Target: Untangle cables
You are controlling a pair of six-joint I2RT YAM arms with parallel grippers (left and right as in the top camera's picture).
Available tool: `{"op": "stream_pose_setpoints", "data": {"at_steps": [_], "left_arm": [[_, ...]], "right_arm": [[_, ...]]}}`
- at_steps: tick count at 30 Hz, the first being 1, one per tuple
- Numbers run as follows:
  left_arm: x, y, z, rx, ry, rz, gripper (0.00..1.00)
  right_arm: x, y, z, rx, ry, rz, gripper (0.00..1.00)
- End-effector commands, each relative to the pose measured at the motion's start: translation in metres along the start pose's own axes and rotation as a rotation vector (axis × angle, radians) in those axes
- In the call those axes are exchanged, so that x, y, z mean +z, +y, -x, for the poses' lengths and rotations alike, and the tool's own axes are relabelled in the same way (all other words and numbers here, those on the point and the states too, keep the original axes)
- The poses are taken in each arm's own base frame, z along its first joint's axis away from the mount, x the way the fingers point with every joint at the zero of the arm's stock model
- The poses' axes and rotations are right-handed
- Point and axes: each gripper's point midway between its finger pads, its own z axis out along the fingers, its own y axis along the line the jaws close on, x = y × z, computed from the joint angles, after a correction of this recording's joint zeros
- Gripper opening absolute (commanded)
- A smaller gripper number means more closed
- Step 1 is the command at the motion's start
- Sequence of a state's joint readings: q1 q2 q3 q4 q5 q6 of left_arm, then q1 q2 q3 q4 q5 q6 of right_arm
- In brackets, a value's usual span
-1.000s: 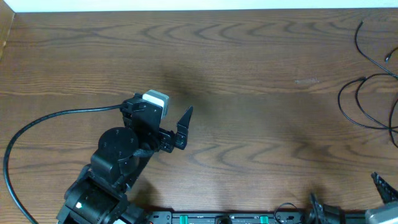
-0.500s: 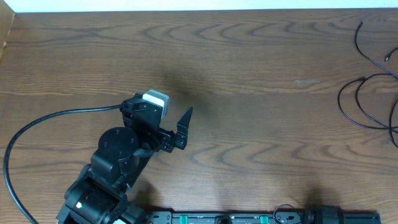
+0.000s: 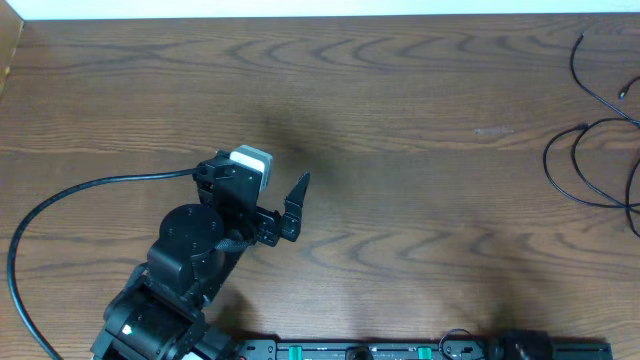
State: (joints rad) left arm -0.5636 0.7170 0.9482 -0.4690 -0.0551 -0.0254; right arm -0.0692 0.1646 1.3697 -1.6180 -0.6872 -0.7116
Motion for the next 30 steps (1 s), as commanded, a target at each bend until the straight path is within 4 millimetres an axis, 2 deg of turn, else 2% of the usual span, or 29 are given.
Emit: {"op": "stream_pose_setpoints", "data": {"at_steps": [1,3,7,9,11,12,14,16,19,20,24,30], "left_arm": [[-0.002,0.002,0.002,0.008,-0.007,0.011,0.99],[-0.002,0.002,0.002,0.008,-0.008,0.011,0.99],[-0.002,0.002,0.002,0.008,-0.008,0.011,0.99],[-0.002,0.002,0.002,0.008,-0.008,0.011,0.99],[-0.002,0.002,0.002,0.008,-0.008,0.011,0.99],[-0.002,0.002,0.002,0.008,-0.008,0.011,0.99],[-0.002,0.002,0.002,0.008,-0.008,0.011,0.99],[-0.002,0.002,0.002,0.008,-0.008,0.011,0.99],[-0.002,0.002,0.002,0.008,-0.008,0.011,0.99],[-0.002,0.002,0.002,0.008,-0.008,0.011,0.99],[-0.002,0.002,0.002,0.008,-0.008,0.011,0.99],[-0.002,0.002,0.002,0.008,-0.008,0.011,0.99]], "right_arm": [[-0.017,0.014,-0.008,-0.093,-0.04,-0.127,0.99],[-0.027,0.018,-0.009,-0.063,-0.035,-0.173,0.99],[-0.038,0.011,0.014,-0.048,-0.125,-0.242,0.99],[-0.041,-0.008,0.024,-0.045,-0.158,-0.32,0.99],[-0.043,-0.036,0.03,0.019,-0.18,-0.431,0.99],[-0.045,-0.064,0.032,0.047,-0.187,-0.54,0.99],[-0.043,-0.09,0.039,0.056,-0.227,-0.624,0.99],[-0.033,-0.113,0.056,0.036,-0.323,-0.646,0.99],[-0.014,-0.138,0.063,0.039,-0.42,-0.661,0.99],[-0.002,-0.151,0.06,0.049,-0.453,-0.667,0.99],[0.032,-0.175,0.045,0.088,-0.539,-0.669,0.99],[0.072,-0.191,0.01,0.118,-0.631,-0.667,0.99]]}}
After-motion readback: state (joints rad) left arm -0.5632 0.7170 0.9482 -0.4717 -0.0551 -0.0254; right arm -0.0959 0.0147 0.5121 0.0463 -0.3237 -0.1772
